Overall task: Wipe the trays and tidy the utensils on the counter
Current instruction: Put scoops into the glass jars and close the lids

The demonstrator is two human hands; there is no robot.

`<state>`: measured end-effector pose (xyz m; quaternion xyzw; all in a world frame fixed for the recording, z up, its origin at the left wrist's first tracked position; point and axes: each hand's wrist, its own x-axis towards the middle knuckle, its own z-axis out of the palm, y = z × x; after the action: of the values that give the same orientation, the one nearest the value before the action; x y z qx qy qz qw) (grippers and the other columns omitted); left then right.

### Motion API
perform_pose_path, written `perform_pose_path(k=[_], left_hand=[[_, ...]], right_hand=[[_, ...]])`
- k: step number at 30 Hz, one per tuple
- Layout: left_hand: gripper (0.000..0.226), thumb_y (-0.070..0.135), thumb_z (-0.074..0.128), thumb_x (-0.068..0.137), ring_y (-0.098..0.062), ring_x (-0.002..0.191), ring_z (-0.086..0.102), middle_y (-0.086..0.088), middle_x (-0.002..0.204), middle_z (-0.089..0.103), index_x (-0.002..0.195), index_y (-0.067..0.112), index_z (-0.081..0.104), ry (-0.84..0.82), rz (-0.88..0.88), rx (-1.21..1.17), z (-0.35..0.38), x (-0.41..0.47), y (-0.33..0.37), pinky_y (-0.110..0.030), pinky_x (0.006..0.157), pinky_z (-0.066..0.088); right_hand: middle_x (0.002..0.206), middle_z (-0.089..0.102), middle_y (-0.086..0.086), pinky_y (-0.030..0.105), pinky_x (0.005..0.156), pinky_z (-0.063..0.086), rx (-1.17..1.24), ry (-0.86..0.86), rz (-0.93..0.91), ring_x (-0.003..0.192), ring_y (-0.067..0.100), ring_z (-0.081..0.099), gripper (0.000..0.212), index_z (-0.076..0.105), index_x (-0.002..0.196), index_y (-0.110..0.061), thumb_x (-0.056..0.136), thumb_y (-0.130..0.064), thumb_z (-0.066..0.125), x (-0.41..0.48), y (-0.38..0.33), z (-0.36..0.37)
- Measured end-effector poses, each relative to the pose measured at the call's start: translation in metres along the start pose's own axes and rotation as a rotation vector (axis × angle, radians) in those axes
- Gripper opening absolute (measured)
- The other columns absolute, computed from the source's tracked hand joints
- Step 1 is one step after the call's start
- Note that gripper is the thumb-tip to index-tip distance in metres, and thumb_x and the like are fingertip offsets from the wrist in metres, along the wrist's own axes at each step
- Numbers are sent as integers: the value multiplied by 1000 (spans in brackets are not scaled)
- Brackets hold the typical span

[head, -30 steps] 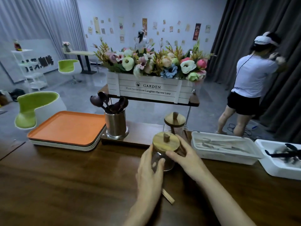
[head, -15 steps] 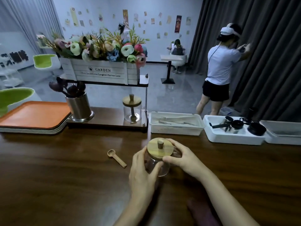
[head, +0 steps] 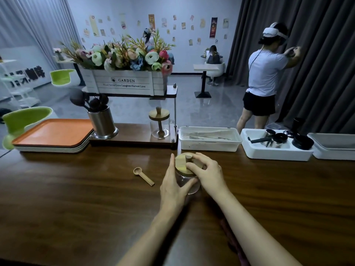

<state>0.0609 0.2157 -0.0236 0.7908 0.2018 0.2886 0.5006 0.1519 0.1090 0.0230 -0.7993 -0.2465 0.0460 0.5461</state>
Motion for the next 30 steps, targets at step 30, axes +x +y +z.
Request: perform_pose_path(k=[30], left_hand=[[108,44,83,80,20,113,49,36,124,46,162,38,12,-28,38,84,-1,11,-16,-3,89,37]], right_hand=[[123,69,-13,1,95,35,-103,226,-179,117,-2,59,26,77,115,-21,89,-18,73,2,-3,23]])
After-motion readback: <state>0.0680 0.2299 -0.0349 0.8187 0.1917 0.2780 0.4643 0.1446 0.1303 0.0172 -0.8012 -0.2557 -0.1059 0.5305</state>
